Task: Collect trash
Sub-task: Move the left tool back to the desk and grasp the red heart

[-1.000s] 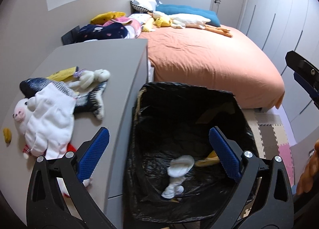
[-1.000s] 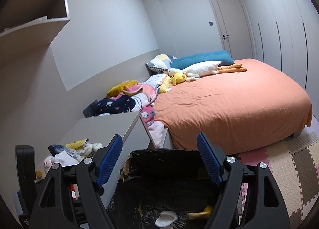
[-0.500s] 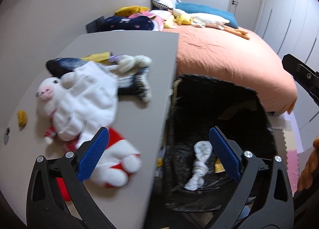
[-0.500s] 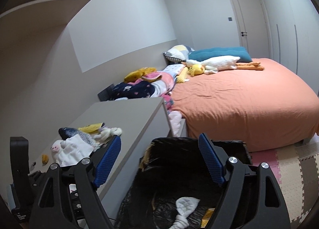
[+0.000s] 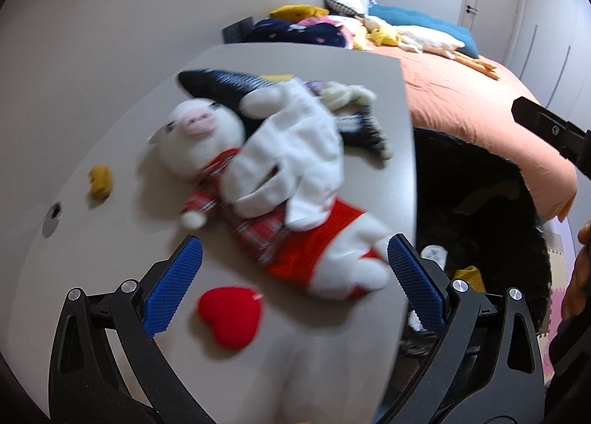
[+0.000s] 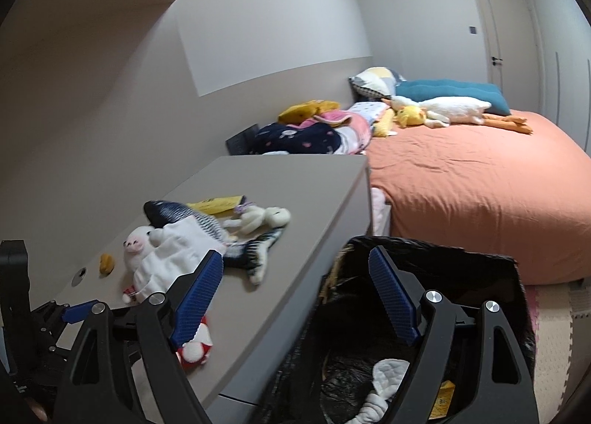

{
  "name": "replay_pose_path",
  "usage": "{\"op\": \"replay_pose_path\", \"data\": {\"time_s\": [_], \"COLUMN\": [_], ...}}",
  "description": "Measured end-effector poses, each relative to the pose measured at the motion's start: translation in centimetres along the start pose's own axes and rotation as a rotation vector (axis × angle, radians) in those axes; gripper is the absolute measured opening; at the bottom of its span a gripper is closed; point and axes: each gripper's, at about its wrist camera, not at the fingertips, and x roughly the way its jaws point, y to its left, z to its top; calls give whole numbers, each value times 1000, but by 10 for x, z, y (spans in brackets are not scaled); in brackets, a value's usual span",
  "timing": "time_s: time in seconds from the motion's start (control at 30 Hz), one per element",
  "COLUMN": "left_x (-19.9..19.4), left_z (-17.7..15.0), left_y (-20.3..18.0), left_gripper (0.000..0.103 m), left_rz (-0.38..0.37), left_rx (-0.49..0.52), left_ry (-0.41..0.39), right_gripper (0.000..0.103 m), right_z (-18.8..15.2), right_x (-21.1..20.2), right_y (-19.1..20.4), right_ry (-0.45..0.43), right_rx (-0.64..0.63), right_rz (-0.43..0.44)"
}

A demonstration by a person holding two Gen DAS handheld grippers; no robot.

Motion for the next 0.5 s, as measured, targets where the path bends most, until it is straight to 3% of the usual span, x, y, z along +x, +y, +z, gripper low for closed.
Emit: {"op": "replay_pose_path", "data": {"time_s": [0.5], "left_x": [21], "left_z": [-30], "left_y": [43], "left_gripper": [97], "left_rz": [61], "left_rx": [-72], "left_ry": [72], "right_gripper": [82], "right_z": [-7], "right_x": [35], "right_y": [36], "right_ry": [72], "right_rx": [-51], "right_rz": [54]}}
